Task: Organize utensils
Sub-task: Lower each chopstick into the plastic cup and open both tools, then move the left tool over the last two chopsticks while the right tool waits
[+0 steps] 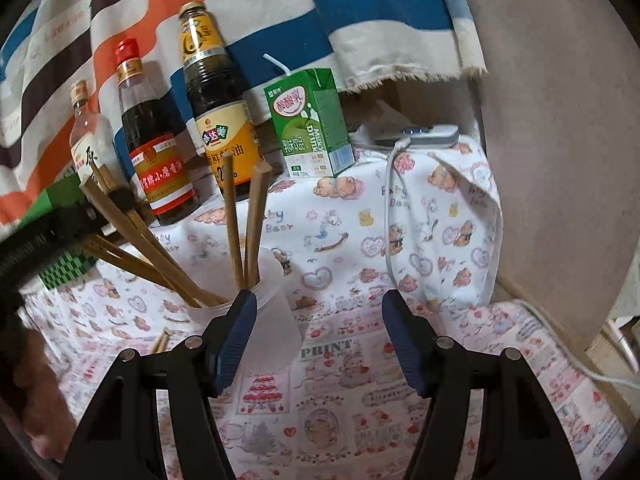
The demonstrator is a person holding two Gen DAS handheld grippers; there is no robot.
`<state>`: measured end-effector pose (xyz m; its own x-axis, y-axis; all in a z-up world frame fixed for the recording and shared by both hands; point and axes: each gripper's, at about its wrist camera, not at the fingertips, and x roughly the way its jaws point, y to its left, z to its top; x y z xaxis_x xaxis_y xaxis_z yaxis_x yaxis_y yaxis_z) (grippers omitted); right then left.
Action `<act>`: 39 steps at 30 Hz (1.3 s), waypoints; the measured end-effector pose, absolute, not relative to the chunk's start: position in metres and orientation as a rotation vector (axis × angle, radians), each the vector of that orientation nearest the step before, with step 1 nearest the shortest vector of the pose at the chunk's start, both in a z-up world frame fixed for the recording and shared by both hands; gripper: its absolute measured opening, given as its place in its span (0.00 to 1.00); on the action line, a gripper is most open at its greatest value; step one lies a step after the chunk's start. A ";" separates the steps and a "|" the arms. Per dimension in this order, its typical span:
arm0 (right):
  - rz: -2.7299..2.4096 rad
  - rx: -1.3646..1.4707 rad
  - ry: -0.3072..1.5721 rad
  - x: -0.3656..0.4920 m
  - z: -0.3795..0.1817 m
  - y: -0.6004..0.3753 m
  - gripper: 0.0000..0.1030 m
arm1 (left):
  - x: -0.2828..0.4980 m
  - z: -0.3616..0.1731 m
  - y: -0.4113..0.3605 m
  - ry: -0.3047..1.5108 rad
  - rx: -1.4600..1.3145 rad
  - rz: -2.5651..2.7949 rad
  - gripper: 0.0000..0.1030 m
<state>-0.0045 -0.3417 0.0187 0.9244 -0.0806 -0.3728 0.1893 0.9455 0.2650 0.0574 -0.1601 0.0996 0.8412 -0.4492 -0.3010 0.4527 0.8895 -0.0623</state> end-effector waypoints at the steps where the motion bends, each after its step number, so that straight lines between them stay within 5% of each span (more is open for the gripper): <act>1: -0.137 0.295 0.363 -0.005 0.019 -0.340 0.65 | 0.053 0.102 -0.158 0.300 0.032 -0.472 0.40; 6: -0.100 0.256 0.347 -0.011 0.024 -0.326 0.65 | 0.020 0.113 -0.135 0.186 0.074 -0.392 0.71; 15: -0.004 0.204 0.331 -0.023 0.030 -0.301 0.66 | -0.022 0.127 -0.078 0.066 0.139 -0.247 0.95; 25: 0.028 0.161 0.352 -0.020 0.024 -0.288 0.67 | -0.039 0.118 0.002 0.164 0.135 -0.169 0.99; 39: 0.033 0.175 0.420 -0.008 0.010 -0.286 0.68 | 0.000 0.031 0.054 0.440 -0.124 -0.123 0.99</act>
